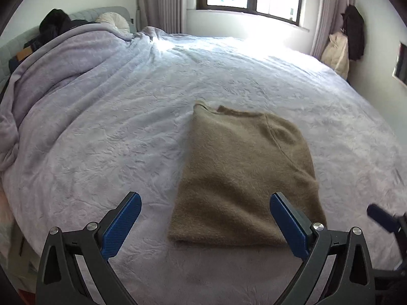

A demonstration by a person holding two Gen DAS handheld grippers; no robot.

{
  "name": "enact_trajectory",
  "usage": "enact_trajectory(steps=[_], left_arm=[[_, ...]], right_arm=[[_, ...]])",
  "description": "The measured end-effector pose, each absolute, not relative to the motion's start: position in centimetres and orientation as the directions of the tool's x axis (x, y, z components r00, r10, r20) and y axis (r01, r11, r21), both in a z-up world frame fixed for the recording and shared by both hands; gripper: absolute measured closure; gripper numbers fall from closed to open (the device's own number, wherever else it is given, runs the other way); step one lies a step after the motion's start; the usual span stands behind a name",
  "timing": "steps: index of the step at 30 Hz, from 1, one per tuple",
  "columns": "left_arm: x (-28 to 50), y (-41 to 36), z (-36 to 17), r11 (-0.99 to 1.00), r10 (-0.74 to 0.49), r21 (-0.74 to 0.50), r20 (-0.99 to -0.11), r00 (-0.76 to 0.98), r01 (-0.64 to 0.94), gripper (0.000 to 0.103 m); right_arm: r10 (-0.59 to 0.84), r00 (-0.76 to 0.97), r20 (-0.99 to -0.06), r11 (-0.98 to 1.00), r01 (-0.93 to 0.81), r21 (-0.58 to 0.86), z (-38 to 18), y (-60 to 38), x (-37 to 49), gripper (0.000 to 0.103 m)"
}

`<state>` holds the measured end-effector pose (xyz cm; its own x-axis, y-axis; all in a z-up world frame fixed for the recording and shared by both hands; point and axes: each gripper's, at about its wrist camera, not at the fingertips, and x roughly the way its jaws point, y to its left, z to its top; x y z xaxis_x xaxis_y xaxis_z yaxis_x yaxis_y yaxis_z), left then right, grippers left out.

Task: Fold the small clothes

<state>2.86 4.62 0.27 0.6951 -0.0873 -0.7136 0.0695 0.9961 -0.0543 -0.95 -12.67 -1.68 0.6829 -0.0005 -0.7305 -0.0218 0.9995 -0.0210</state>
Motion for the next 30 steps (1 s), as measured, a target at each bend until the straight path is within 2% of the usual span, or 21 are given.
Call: enact_trajectory(steps=[6,12,26,30], left_arm=[[2.8,5.9,1.9,0.996,-0.084,-0.079,-0.704,0.705,0.040,0.001],[2.7,6.2,2.0,0.999,-0.041,-0.048,-0.691,0.722,0.011,0.001],[2.8,4.7,0.8,0.999,-0.025,0.011,-0.736,0.677,0.048,0.001],[2.7,4.8,0.6,0.999,-0.034,-0.006,-0.739,0.673,0.044,0.001]], right_arm=[[-0.015,0.706,-0.708,0.999,-0.019,-0.041,-0.8,-12.5,-1.5,0.022],[-0.026,0.713,-0.701,0.999,-0.007,-0.044,-0.3,-12.6,-1.7,0.022],[-0.022,0.714,-0.700,0.999,-0.013,-0.044,-0.3,-12.2,-1.7,0.022],[-0.019,0.712,-0.702,0.999,-0.014,-0.041,-0.4,-12.2,-1.7,0.022]])
